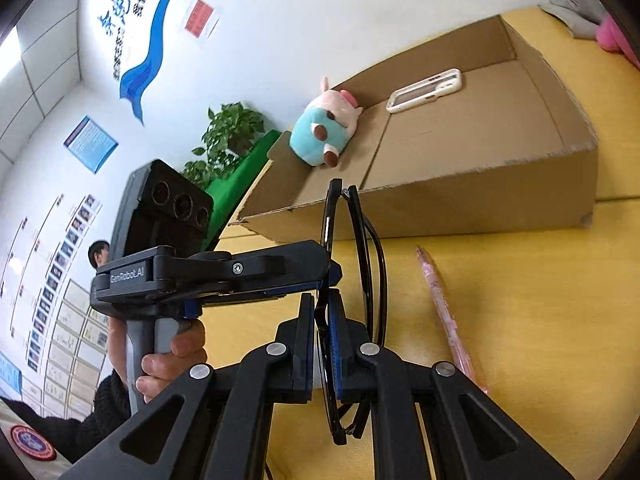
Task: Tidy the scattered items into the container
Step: 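Close the right gripper on the sunglasses while the left gripper grasps the other lens, then carry the held sunglasses over the box and lower them inside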
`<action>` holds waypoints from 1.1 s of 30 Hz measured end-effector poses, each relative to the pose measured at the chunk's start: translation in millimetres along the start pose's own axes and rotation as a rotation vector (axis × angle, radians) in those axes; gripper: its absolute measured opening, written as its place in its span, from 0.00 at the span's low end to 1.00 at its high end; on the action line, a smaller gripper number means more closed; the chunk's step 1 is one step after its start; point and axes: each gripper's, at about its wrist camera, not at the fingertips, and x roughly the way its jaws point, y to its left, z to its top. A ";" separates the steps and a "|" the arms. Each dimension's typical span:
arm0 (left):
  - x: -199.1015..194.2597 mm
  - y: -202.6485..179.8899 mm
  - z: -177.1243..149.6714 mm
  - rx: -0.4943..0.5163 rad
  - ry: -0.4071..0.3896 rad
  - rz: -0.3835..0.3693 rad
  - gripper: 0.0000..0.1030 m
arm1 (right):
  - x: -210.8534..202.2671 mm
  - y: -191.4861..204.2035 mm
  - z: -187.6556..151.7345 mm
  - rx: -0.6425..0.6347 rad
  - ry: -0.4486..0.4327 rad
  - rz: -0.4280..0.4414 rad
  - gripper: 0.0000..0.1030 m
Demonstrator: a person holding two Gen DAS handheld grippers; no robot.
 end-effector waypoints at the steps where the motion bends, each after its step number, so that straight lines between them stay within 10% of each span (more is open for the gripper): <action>1: -3.6 -3.3 1.7 0.008 -0.007 0.011 0.49 | -0.2 0.3 1.2 -0.002 0.003 0.003 0.10; 3: -11.8 -14.4 7.6 0.034 -0.023 0.044 0.49 | -0.6 4.1 8.8 -0.022 0.008 0.002 0.12; 5: -19.7 -25.4 17.4 0.068 -0.036 0.078 0.17 | -3.3 9.9 16.4 -0.052 0.005 -0.012 0.14; 33: -38.3 -98.3 219.3 0.295 -0.173 -0.013 0.09 | -26.4 36.0 233.4 -0.303 -0.130 -0.143 0.15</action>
